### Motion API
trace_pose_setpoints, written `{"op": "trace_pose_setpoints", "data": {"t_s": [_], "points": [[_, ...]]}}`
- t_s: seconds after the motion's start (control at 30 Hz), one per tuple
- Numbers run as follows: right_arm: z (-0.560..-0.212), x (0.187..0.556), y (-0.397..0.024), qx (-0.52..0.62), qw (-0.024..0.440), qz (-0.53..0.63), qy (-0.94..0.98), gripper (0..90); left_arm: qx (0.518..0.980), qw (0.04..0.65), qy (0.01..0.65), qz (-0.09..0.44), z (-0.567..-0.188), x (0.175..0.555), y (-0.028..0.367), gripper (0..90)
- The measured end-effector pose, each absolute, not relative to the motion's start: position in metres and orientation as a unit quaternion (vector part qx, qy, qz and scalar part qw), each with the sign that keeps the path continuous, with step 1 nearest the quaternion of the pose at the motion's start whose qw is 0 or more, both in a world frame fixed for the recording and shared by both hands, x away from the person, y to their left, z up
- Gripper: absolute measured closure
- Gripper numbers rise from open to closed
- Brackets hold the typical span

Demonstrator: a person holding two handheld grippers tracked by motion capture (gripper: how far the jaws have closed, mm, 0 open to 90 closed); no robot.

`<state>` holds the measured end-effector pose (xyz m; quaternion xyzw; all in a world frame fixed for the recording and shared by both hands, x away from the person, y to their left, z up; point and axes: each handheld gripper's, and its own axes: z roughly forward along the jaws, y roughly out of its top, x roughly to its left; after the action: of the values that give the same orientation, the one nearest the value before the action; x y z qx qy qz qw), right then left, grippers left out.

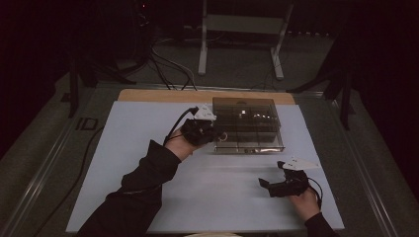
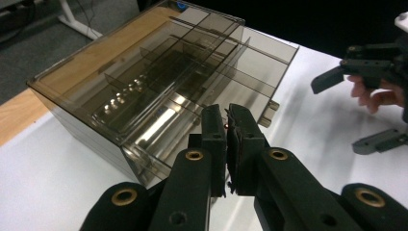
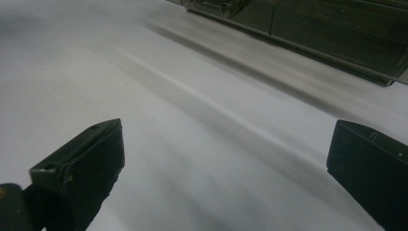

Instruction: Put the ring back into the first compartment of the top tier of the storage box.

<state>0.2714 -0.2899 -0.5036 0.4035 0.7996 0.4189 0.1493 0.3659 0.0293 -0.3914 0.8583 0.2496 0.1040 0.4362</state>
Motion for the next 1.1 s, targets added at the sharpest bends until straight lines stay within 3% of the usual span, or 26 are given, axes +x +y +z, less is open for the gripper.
{"op": "trace_pose_setpoints", "data": {"t_s": [0.83,0.93,1.1], "points": [[-0.503,0.271,-0.291,0.402,0.148,0.42,0.8,0.0,0.851,0.433,0.283,0.09,-0.415,0.392,0.008,88.1],[-0.504,0.271,-0.29,0.401,0.146,0.42,0.801,0.0,0.854,0.427,0.283,0.087,-0.419,0.393,0.006,65.0],[-0.503,0.271,-0.291,0.401,0.147,0.421,0.801,0.0,0.856,0.432,0.272,0.079,-0.418,0.388,0.006,48.1]]}}
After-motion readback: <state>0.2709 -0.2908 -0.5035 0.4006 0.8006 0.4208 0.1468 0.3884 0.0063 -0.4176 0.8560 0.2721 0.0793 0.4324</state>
